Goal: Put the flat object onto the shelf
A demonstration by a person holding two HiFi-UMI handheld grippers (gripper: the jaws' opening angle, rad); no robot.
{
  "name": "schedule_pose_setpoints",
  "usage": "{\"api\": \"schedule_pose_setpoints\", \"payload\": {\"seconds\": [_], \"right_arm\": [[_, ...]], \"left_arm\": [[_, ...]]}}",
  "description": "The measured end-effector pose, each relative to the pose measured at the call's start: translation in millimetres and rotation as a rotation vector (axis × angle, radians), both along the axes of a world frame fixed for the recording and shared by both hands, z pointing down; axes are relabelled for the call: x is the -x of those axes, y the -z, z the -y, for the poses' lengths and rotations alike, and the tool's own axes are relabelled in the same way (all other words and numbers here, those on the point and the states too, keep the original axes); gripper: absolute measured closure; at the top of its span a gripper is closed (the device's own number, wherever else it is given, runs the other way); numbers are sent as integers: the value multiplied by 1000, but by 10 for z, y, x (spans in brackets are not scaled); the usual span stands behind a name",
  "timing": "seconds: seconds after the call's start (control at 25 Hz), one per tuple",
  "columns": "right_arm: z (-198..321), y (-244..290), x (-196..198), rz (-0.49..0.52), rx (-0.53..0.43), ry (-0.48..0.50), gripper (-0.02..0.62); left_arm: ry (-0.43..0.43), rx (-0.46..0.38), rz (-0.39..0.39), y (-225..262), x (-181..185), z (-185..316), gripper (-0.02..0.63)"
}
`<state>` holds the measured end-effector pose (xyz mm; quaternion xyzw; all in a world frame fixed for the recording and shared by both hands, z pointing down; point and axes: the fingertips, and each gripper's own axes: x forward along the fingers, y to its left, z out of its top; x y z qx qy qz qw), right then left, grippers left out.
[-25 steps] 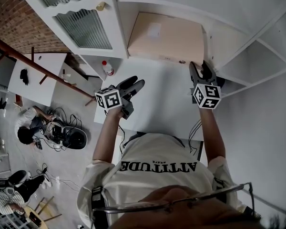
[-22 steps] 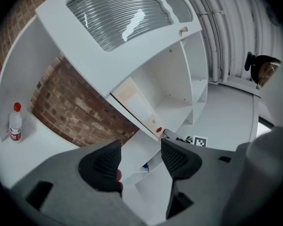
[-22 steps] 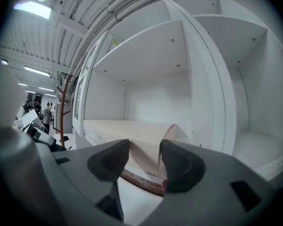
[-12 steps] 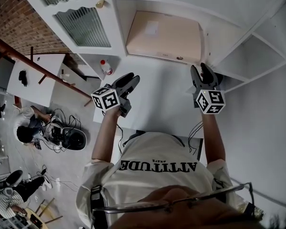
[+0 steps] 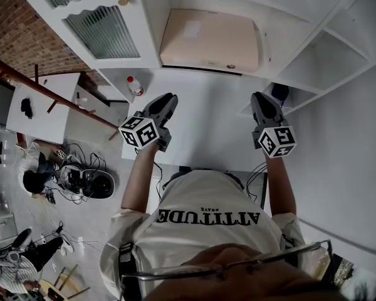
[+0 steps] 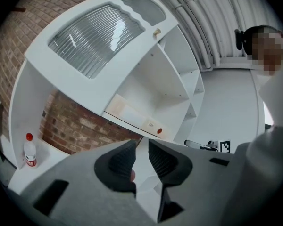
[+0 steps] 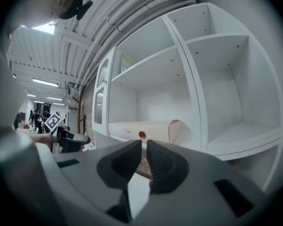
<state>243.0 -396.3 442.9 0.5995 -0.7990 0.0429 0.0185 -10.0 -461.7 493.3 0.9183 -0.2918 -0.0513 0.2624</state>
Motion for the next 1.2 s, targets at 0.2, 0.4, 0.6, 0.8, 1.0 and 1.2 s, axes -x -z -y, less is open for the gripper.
{"api": "schedule_pose_setpoints", "payload": {"seconds": [0.2, 0.4, 0.6, 0.8, 1.0, 1.2], "right_arm": [[-171, -105, 84, 28, 8, 5, 561], [-316, -234, 256, 34, 25, 26, 566], [-462, -405, 304, 39, 63, -28, 565], [-633, -530, 313, 21, 96, -56, 565], [-801, -521, 253, 18, 98, -73, 565], [-963, -441, 223, -2, 68, -61, 565]], "left_arm": [[41, -47, 69, -58, 134, -49, 551], [18, -40, 90, -196, 233, -155, 583], [-3, -52, 124, -360, 304, -237, 583], [-13, -52, 92, -449, 336, -292, 583], [-14, -55, 93, -457, 333, -413, 583], [-7, -72, 101, -384, 299, -606, 583]]}}
